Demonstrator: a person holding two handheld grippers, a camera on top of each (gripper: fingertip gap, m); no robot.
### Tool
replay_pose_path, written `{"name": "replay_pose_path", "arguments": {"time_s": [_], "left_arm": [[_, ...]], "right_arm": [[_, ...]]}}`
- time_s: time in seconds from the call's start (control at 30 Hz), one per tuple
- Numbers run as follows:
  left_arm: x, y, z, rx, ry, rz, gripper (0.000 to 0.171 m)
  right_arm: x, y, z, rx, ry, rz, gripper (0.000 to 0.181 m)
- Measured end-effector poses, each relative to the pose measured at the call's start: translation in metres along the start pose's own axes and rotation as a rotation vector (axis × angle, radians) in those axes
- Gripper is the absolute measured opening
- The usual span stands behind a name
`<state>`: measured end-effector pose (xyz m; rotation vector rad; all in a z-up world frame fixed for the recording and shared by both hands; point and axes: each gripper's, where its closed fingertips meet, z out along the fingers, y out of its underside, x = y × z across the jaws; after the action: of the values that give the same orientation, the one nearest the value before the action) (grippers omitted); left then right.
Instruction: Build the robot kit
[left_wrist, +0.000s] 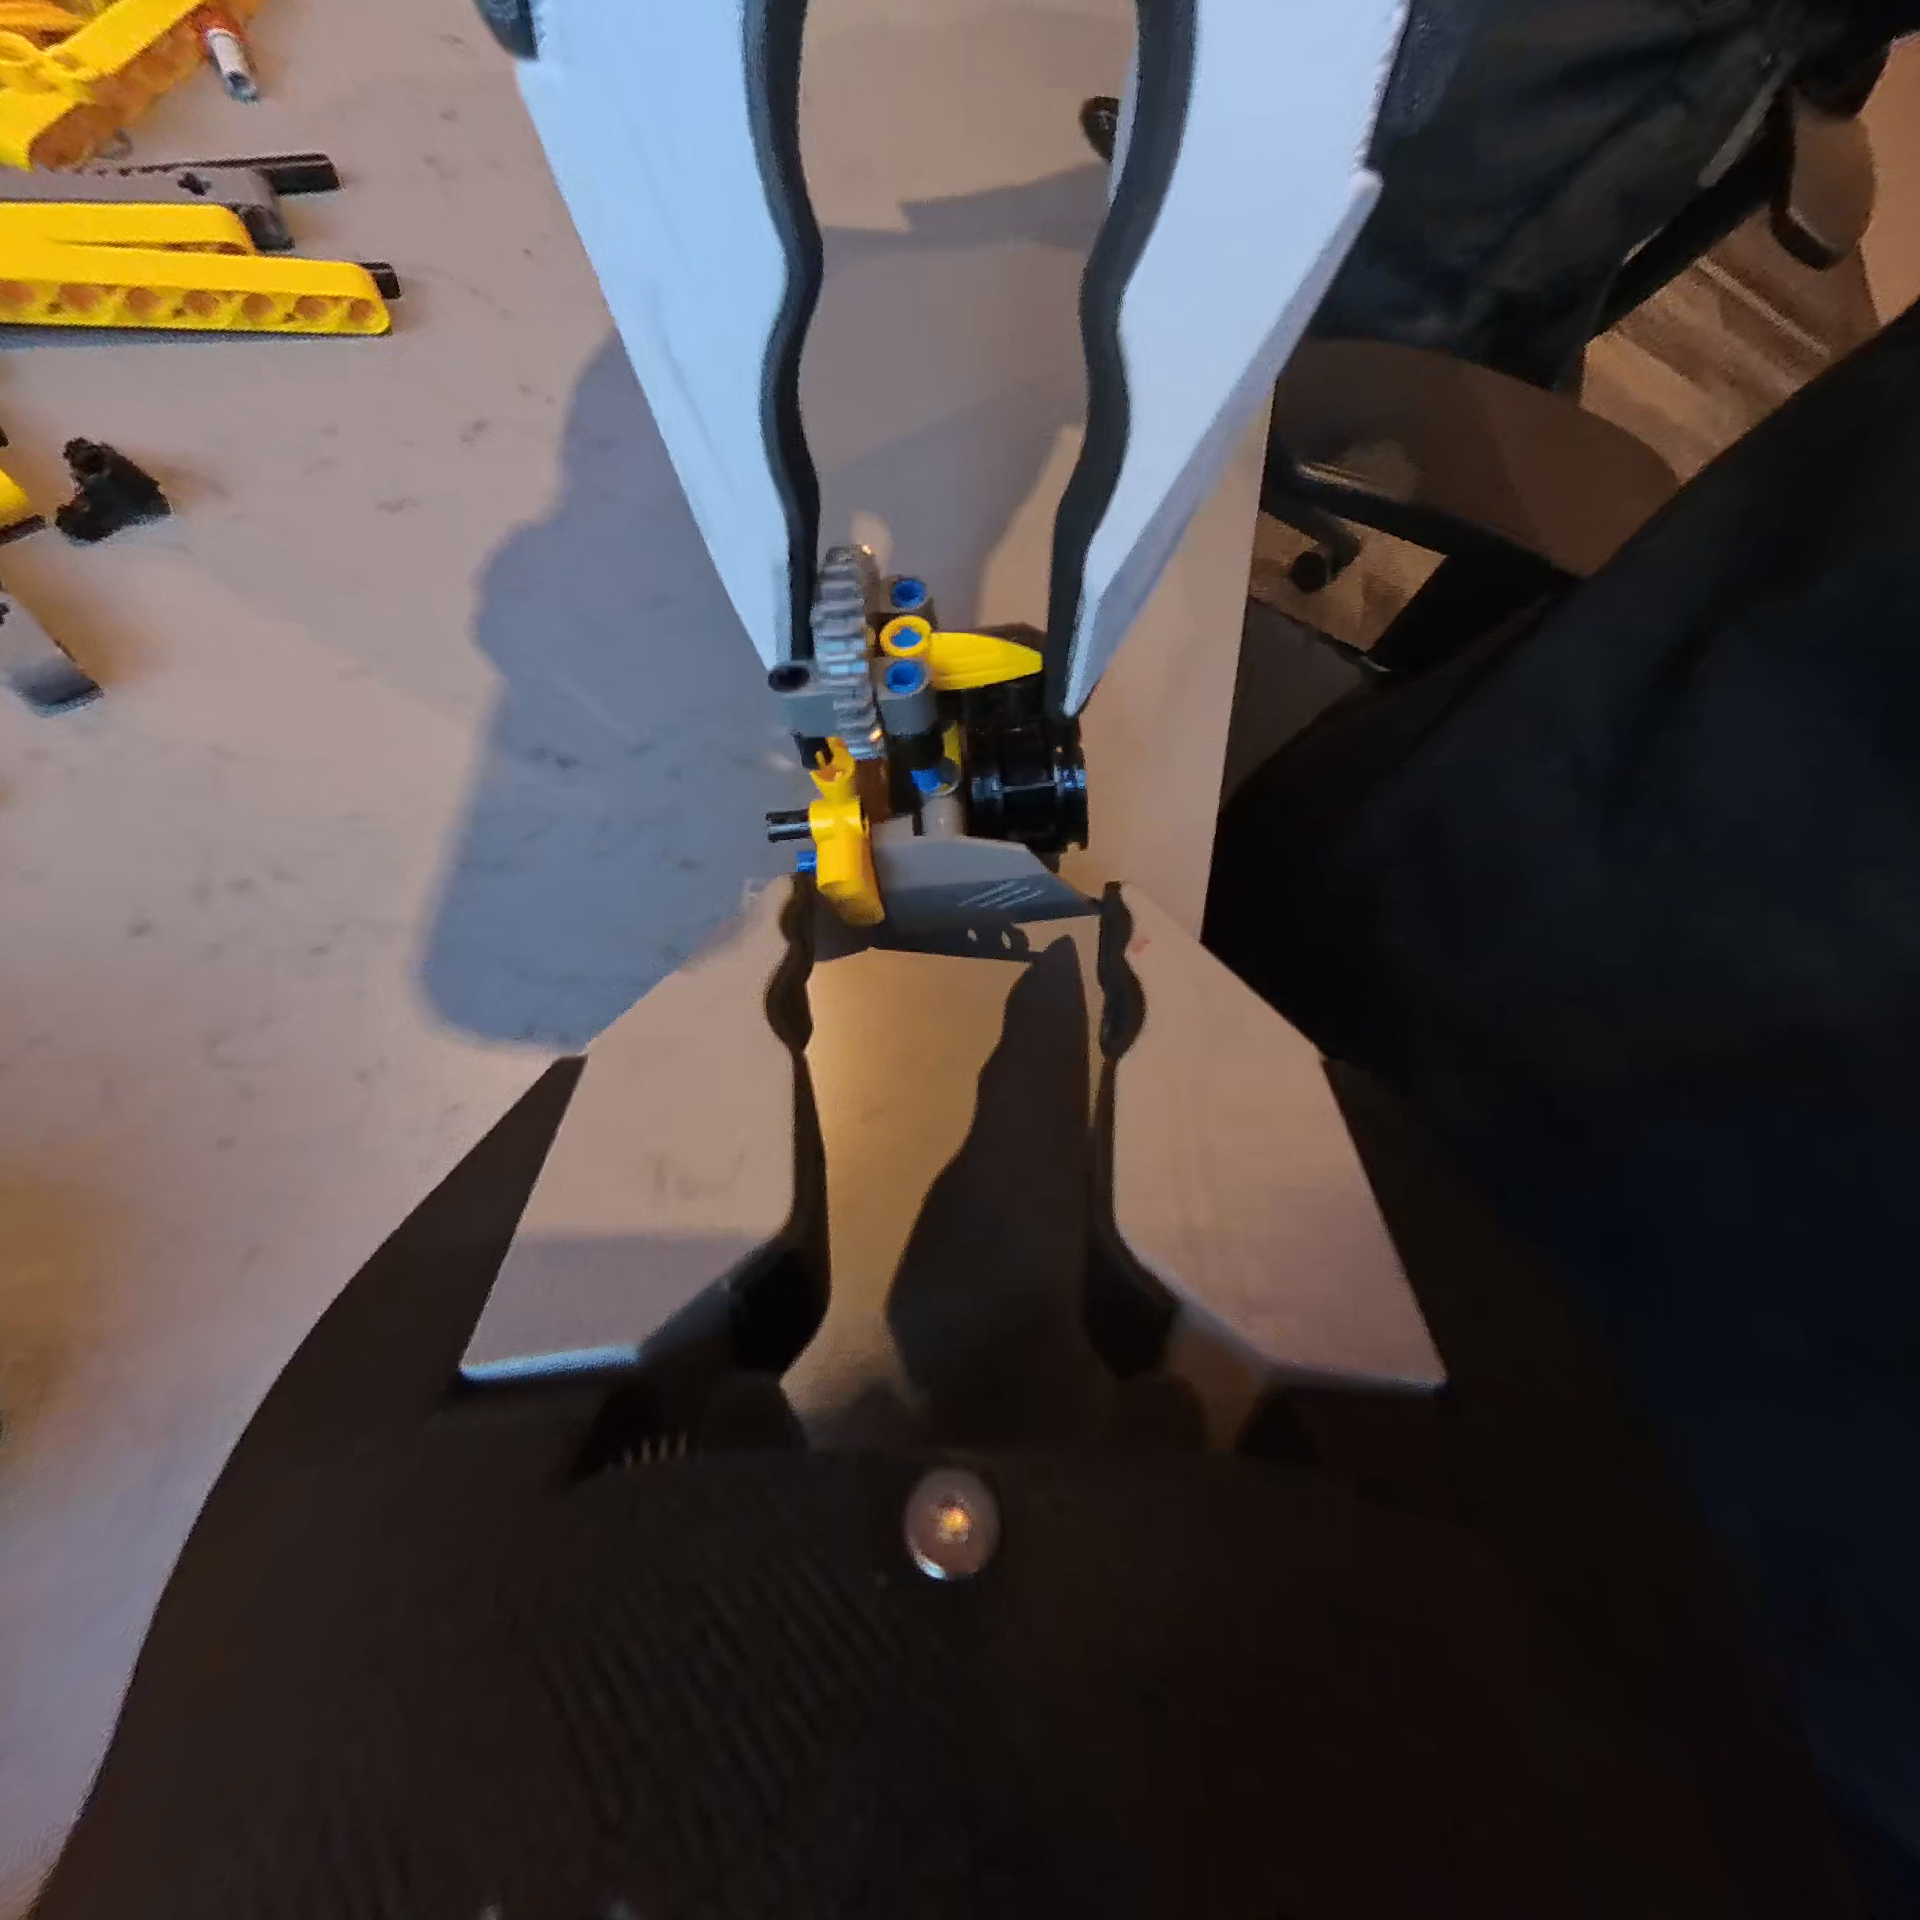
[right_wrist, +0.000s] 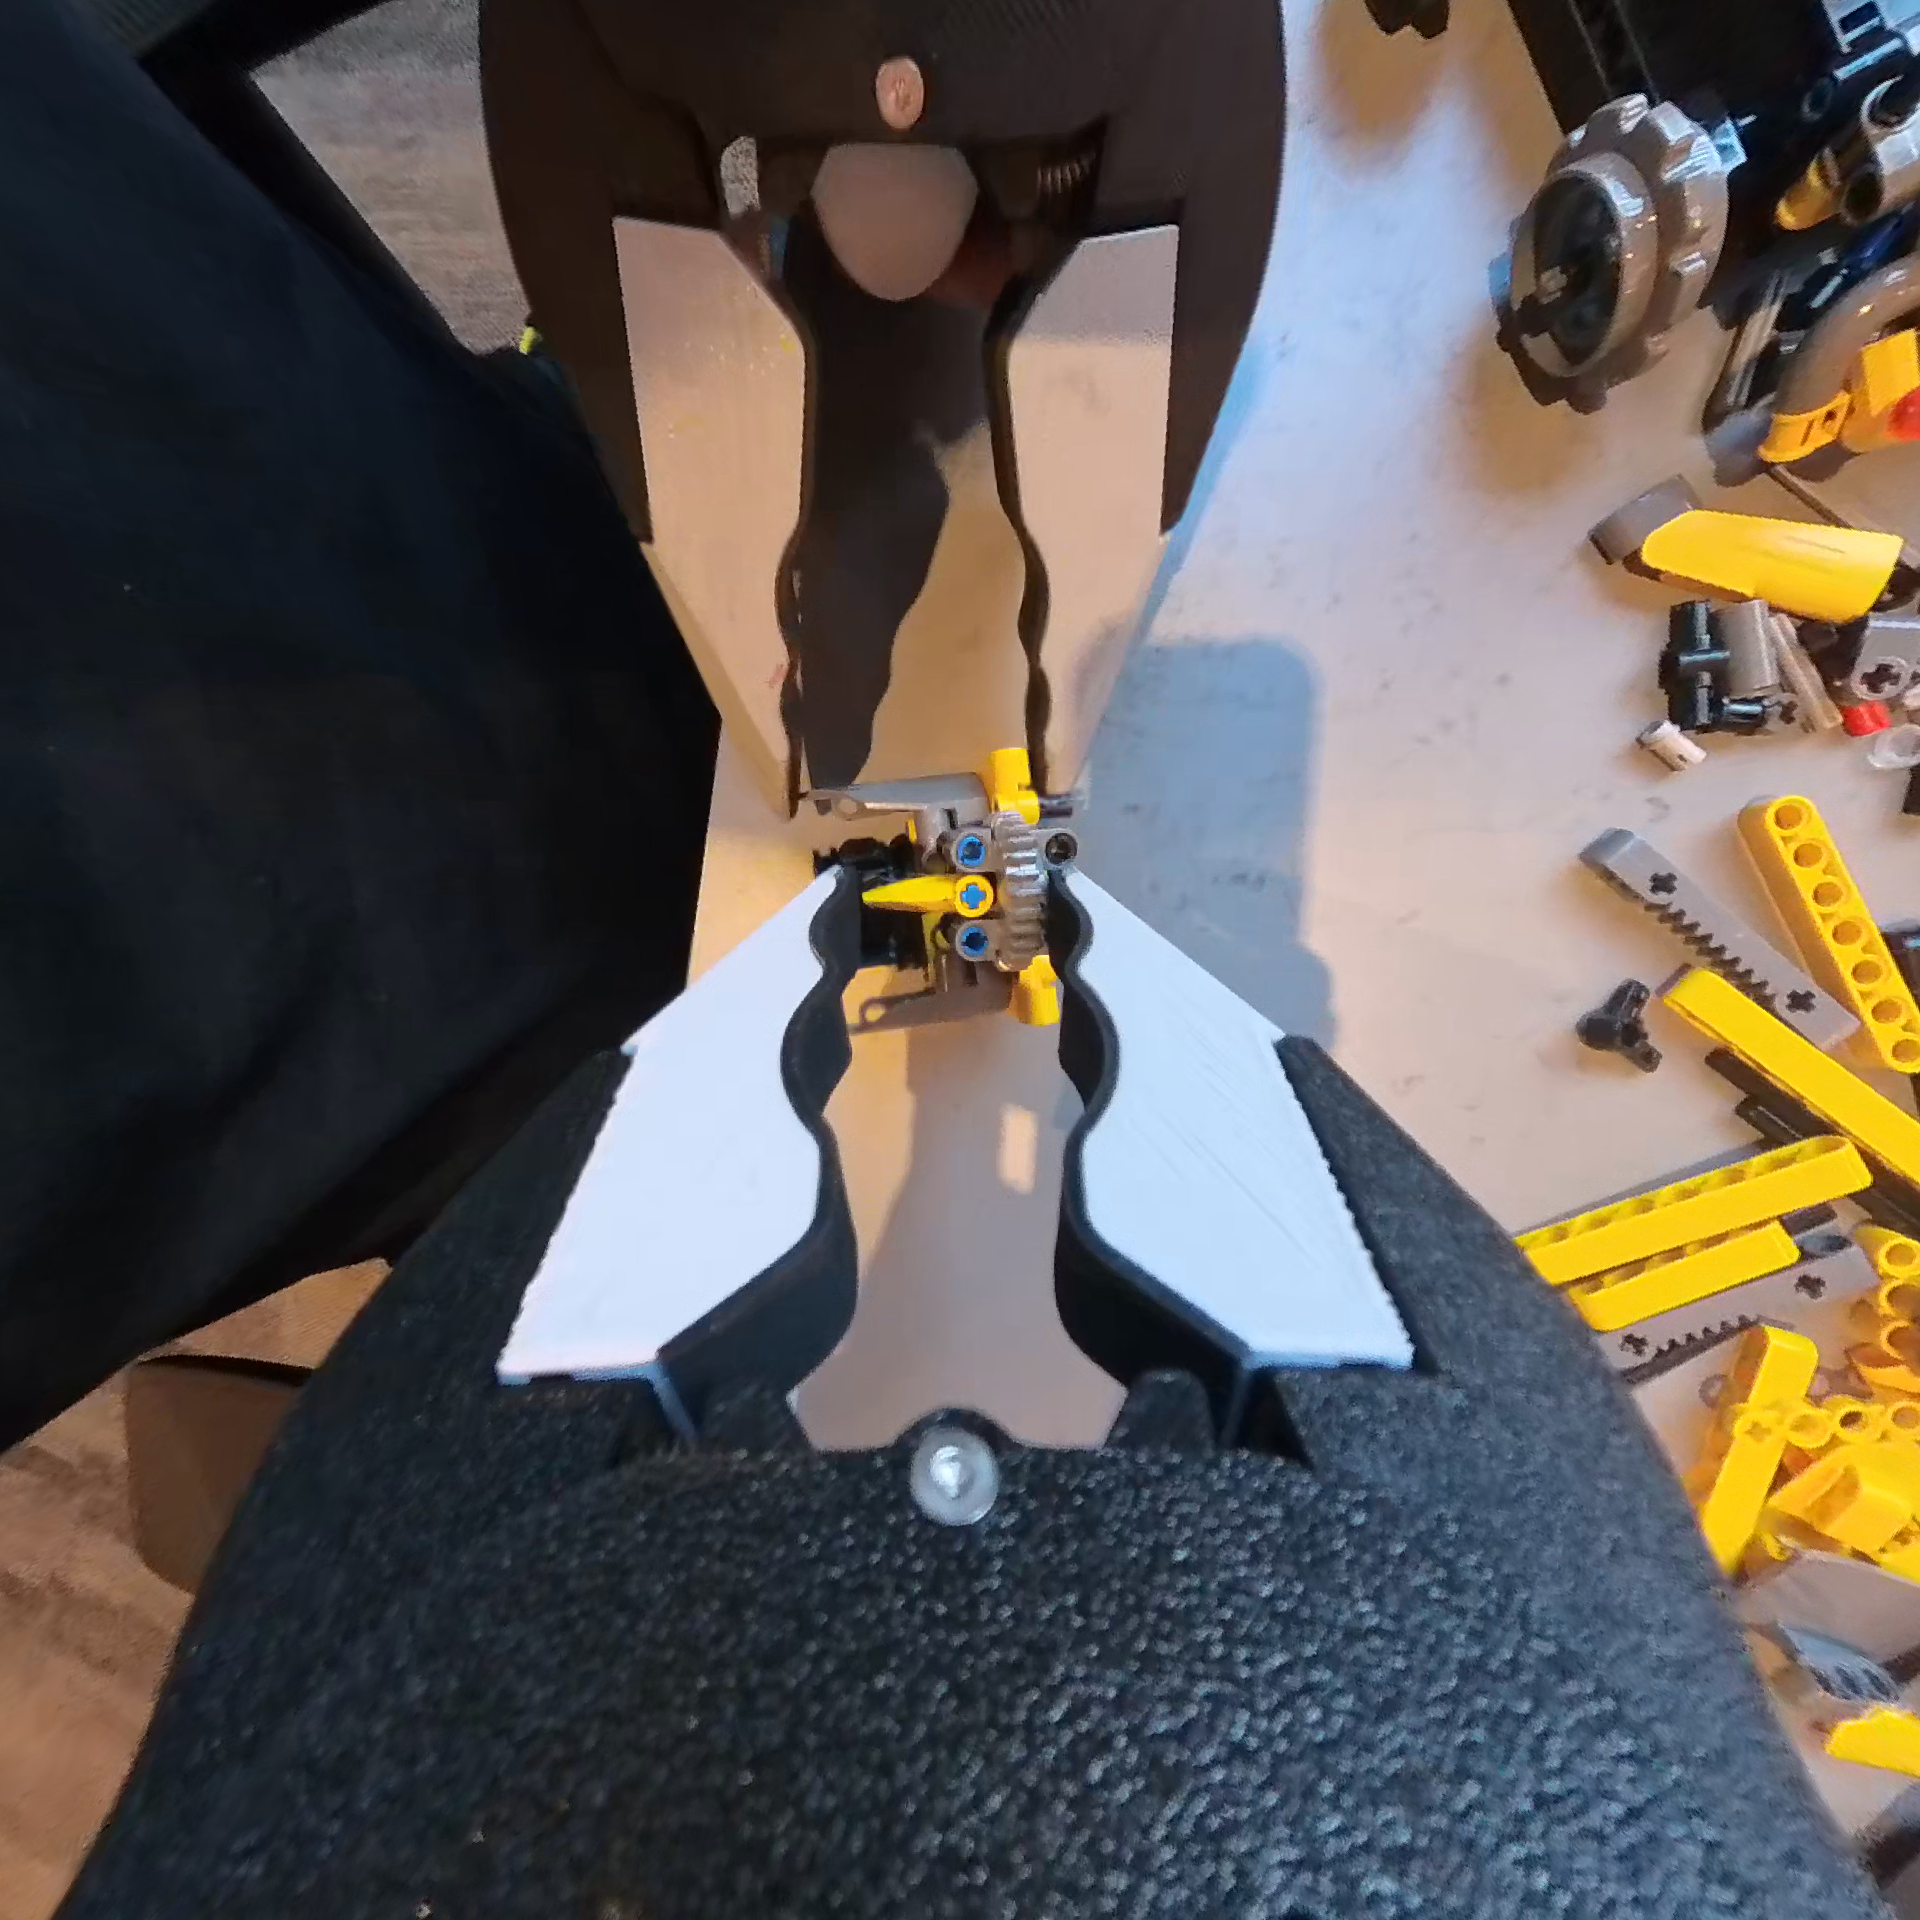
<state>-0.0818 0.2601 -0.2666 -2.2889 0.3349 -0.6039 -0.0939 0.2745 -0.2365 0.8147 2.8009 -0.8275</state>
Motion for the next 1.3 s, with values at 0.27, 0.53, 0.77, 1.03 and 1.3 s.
{"name": "replay_pose_path", "arguments": {"time_s": [0.27,0.53,0.77,1.03,1.3], "left_arm": [[0.001,-0.003,0.007,-0.005,-0.019,0.017,0.05],[0.001,-0.008,0.005,0.028,-0.02,0.017,0.066],[0.003,-0.01,0.013,0.004,0.011,0.006,0.054],[0.001,-0.012,0.016,-0.002,-0.017,0.044,0.051],[0.0,-0.014,0.017,-0.006,0.029,0.033,0.051]], "right_arm": [[-0.003,0.002,-0.002,-0.019,0.0,-0.028,0.036],[0.0,0.004,-0.012,0.033,0.016,-0.012,0.036],[-0.003,0.007,-0.013,0.046,0.01,-0.015,0.036],[-0.006,0.016,-0.01,0.002,0.034,-0.018,0.036],[-0.005,0.02,-0.008,-0.123,0.104,-0.039,0.036]]}}
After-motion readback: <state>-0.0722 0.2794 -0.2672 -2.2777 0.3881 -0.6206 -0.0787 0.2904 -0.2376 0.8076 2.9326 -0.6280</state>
